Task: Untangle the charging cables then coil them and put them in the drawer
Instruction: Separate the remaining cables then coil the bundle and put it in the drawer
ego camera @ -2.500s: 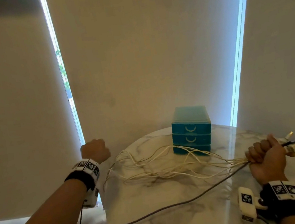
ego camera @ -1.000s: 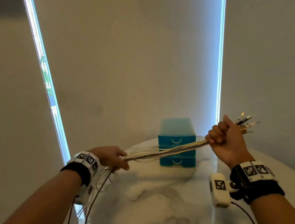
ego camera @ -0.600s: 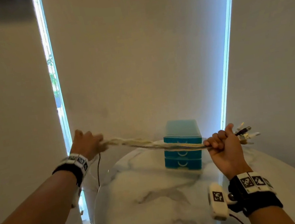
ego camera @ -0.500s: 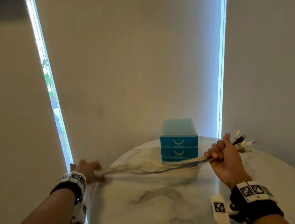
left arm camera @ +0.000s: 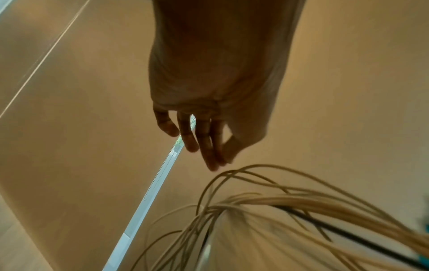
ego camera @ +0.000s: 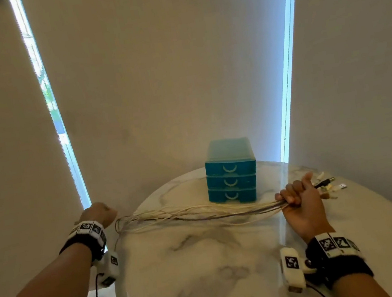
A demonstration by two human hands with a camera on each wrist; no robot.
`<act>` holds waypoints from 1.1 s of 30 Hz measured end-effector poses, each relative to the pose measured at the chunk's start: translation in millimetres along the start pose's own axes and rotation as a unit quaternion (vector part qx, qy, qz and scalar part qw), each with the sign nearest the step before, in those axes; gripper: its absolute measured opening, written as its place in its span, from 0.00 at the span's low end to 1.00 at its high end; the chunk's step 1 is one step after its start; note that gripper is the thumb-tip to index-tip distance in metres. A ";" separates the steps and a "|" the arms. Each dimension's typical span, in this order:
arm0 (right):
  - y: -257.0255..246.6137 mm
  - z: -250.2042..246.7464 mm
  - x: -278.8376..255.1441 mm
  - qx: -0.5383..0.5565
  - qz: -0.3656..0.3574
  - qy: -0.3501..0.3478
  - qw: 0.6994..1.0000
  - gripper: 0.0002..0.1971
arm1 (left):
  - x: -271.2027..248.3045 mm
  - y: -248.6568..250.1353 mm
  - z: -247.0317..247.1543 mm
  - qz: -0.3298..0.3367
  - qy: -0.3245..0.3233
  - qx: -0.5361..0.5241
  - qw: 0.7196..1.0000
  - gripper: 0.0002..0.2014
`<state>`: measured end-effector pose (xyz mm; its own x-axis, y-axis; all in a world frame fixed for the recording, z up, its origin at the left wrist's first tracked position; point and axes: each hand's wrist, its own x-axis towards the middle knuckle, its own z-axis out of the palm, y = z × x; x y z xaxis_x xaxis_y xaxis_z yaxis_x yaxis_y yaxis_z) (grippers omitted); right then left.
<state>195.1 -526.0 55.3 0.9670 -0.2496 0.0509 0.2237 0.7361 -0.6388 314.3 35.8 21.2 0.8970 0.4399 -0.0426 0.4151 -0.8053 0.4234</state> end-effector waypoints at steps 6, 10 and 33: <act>14.5 17.2 -6.5 -0.029 -0.010 -0.004 1.000 0.32 | -93.8 111.6 -14.2 0.167 0.126 -0.041 0.977 0.06; 25.1 32.5 -12.6 -0.098 -0.033 0.017 0.994 0.32 | -180.8 216.5 -0.7 0.381 0.045 -0.145 0.912 0.18; 15.8 16.9 -3.7 -0.193 0.026 0.074 0.978 0.35 | -246.0 316.3 96.4 0.410 -0.357 -0.196 0.816 0.18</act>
<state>197.2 -502.9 58.0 0.9413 -0.3273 -0.0820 0.0850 0.4652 -0.8811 239.6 -365.5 78.4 0.7660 -0.6403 -0.0566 -0.3247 -0.4614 0.8256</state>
